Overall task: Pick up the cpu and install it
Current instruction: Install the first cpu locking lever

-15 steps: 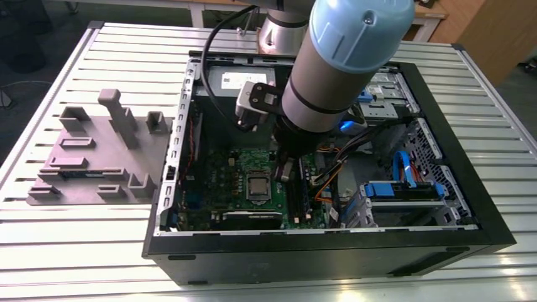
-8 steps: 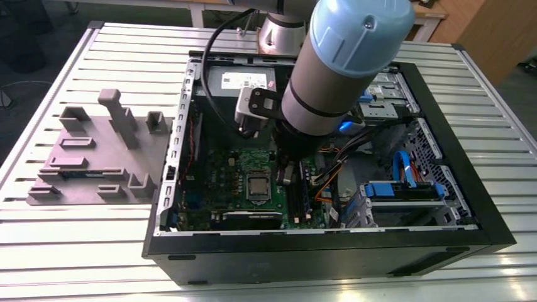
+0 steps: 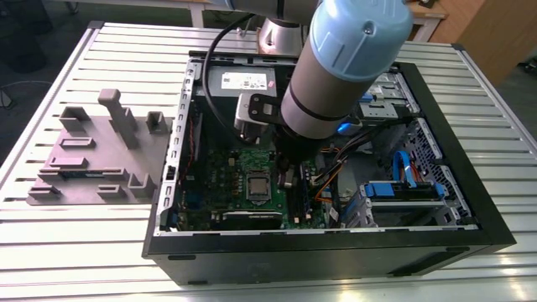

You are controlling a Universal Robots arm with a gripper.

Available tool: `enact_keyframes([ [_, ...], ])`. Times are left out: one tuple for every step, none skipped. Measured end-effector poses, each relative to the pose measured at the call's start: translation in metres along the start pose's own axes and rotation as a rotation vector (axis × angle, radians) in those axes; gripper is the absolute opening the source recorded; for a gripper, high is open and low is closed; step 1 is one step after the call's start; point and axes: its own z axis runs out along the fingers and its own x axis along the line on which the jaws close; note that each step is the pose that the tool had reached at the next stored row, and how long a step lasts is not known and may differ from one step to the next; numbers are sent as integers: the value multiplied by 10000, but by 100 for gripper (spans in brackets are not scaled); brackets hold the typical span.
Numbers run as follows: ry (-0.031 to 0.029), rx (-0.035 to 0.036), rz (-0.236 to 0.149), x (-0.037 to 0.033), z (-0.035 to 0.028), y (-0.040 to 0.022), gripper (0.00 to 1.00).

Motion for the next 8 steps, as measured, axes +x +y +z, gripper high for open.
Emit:
enact_keyframes([
  [22, -16, -139, 1, 7, -1, 11],
  [43, -34, -296, 1, 15, -2, 11],
  [60, -49, -426, 2, 23, -3, 11],
  [74, -61, -536, 3, 32, -4, 11],
  [83, -66, -595, 5, 37, -1, 11],
  [98, -60, -610, 6, 39, 1, 11],
  [165, -45, -608, 6, 41, 1, 11],
  [271, -27, -599, 6, 42, 2, 11],
])
